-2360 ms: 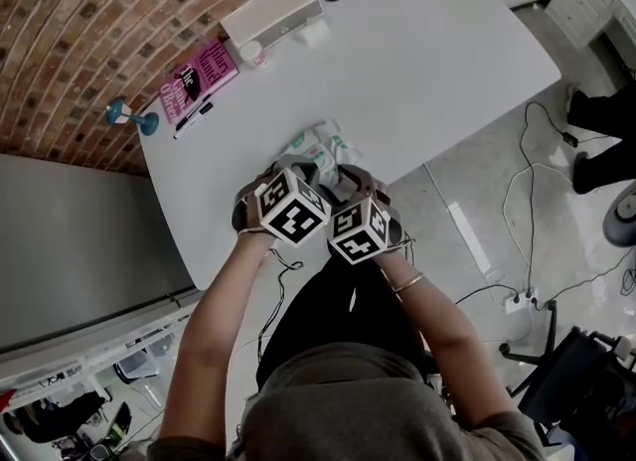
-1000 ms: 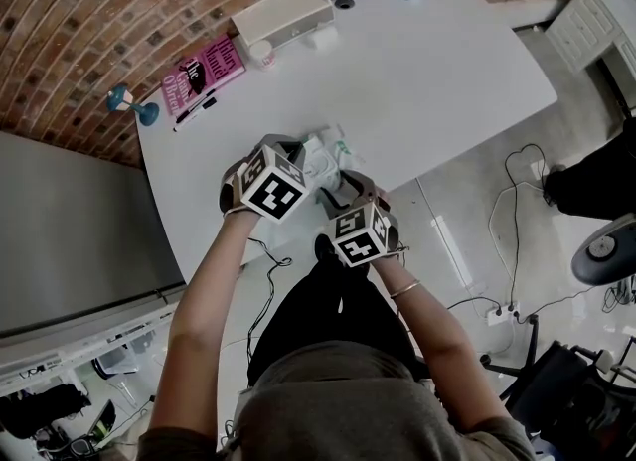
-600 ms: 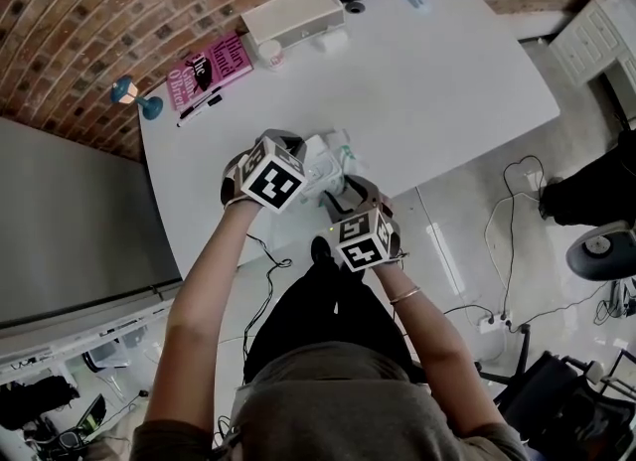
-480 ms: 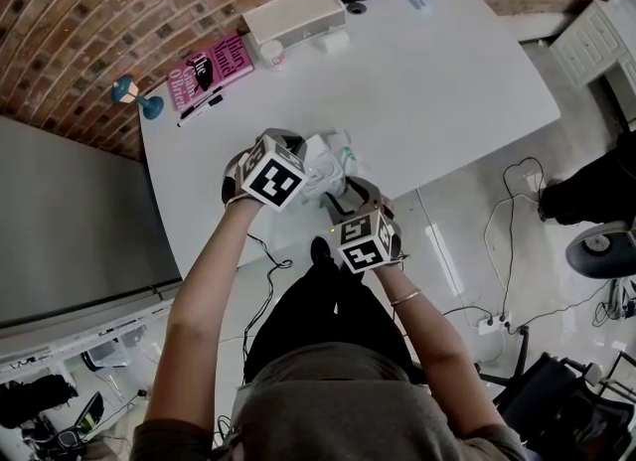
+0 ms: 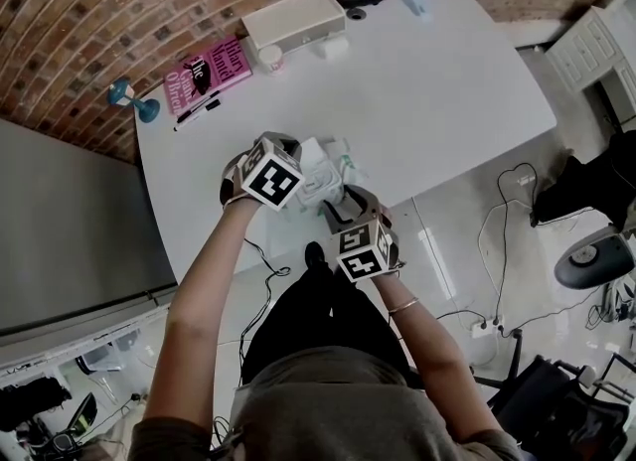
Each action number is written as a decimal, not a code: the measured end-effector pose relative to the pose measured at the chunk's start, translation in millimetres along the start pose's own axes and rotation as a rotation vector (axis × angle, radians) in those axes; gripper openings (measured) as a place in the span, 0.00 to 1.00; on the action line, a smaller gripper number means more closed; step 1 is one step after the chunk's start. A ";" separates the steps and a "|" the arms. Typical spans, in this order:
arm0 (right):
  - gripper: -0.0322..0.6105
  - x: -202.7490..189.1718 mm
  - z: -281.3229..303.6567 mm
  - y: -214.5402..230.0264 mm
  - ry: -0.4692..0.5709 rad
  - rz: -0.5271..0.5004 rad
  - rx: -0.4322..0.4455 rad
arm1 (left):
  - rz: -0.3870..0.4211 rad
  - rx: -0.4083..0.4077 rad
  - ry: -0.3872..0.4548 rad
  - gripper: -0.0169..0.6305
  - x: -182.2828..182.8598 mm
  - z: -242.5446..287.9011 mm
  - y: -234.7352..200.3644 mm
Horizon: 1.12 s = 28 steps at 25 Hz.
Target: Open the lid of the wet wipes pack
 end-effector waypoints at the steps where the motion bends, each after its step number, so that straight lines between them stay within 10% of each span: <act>1: 0.38 0.1 0.2 -0.1 0.000 0.000 -0.001 | -0.003 -0.001 -0.002 0.06 -1.3 1.9 -1.2; 14: 0.38 -0.7 -0.3 2.1 -0.013 0.004 0.001 | -0.092 0.010 0.015 0.06 -7.3 14.9 -18.6; 28: 0.39 -0.7 -1.2 4.9 -0.020 -0.006 0.024 | -0.428 0.011 0.226 0.06 -29.1 -21.7 -24.6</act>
Point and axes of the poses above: the fingertips, and each gripper's own axes: z forward along the fingers, y to its right, x out of its top, the point moved 4 cm from there along -z, backward along the fingers, and after that the axes turned 5 degrees about -z, right-handed, at the moved point
